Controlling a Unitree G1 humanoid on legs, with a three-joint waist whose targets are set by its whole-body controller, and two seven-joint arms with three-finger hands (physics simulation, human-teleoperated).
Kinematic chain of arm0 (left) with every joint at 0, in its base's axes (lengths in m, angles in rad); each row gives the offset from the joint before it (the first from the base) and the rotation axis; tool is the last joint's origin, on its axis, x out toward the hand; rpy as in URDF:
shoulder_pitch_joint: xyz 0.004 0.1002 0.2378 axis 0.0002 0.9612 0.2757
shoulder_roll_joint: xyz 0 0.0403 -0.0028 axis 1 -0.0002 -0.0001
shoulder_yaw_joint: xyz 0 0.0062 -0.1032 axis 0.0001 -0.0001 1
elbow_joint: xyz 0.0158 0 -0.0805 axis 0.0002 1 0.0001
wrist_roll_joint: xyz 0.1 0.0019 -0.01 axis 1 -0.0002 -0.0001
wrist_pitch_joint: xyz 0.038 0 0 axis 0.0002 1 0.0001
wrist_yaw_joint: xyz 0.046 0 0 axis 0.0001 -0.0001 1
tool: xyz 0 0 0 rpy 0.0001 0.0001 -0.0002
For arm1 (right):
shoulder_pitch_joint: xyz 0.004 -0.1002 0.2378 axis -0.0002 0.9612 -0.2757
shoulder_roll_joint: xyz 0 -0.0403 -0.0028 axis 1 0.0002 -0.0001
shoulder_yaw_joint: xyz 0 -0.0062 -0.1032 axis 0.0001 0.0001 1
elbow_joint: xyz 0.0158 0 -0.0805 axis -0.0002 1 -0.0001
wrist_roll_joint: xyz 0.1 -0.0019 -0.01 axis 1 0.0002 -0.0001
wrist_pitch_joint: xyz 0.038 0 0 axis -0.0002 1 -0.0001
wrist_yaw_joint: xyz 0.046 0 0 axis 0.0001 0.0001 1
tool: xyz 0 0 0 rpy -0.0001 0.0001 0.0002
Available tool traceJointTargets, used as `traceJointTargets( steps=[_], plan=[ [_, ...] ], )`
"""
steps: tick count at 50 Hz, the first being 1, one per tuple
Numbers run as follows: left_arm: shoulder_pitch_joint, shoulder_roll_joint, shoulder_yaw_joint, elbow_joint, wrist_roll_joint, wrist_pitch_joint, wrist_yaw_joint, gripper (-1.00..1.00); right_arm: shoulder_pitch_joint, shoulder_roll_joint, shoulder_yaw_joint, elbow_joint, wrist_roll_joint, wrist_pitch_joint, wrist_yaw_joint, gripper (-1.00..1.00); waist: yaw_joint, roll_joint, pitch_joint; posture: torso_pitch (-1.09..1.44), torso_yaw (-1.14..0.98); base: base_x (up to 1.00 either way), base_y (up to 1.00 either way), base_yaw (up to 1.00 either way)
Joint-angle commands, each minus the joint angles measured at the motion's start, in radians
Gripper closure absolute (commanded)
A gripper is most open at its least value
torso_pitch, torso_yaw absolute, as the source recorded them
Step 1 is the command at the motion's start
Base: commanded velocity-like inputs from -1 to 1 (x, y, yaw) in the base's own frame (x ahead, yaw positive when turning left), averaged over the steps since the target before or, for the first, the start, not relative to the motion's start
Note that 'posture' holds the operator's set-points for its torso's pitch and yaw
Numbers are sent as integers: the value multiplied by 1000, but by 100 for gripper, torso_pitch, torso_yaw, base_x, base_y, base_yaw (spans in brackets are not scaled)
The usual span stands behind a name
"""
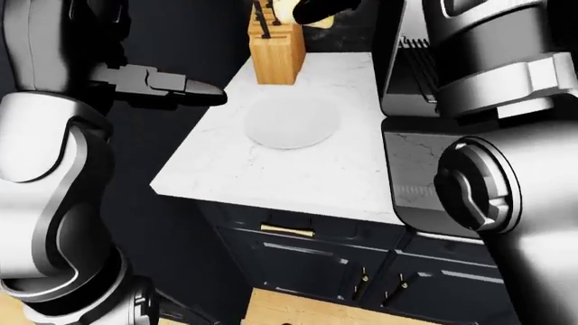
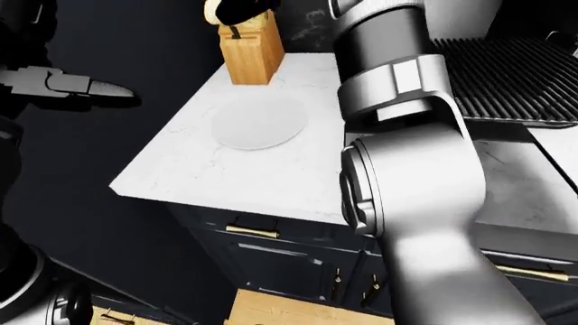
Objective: Pick the scone from the rack and place it on the plate on the counter.
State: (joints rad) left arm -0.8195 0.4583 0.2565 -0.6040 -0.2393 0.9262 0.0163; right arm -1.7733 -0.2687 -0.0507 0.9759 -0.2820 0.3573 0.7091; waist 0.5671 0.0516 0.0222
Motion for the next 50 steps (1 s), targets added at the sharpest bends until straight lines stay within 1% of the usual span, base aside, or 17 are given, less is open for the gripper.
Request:
traceJointTargets(
  steps=[1,11,14,22,26,27,37,42,50],
  plan=[
    [-29,11,14,-13,5,-27,8,-100,-38,-1,-8,-26,7,-23,-41,100,5,0,-30,0,58,0,0,0],
    [-19,6,10,-19,1,-33,3,-100,16,40,0,-4,11,-46,-107,100,52,-2,-36,0,63,0,0,0],
    [-26,1,-1,-30,-8,-18,-1,-100,36,53,2,-10,10,-35,-132,100,65,-3,-37,0,64,0,0,0],
    [-62,-23,-23,-47,-34,10,-8,-100,66,78,8,29,10,-65,-182,100,90,-6,-40,0,64,0,0,0],
    [-74,-38,-18,-76,-66,46,-6,-100,75,88,6,45,12,-72,-208,100,96,-6,-42,0,64,0,0,0],
    [-76,-51,-12,-87,-86,57,-6,-100,81,91,7,44,12,-70,-213,100,98,-6,-42,0,64,0,0,0],
    [-69,-48,-19,-126,-139,92,5,-100,121,103,25,47,-22,-63,-247,100,108,-7,-45,0,64,0,0,0],
    [-58,-36,-30,-120,-132,82,3,-100,129,100,31,112,-54,-123,-269,100,111,-8,-47,0,64,0,0,0],
    [-52,-33,-30,-127,-120,88,-7,-100,152,89,31,171,-108,-175,-303,100,116,-9,-49,0,64,0,0,0]
  ],
)
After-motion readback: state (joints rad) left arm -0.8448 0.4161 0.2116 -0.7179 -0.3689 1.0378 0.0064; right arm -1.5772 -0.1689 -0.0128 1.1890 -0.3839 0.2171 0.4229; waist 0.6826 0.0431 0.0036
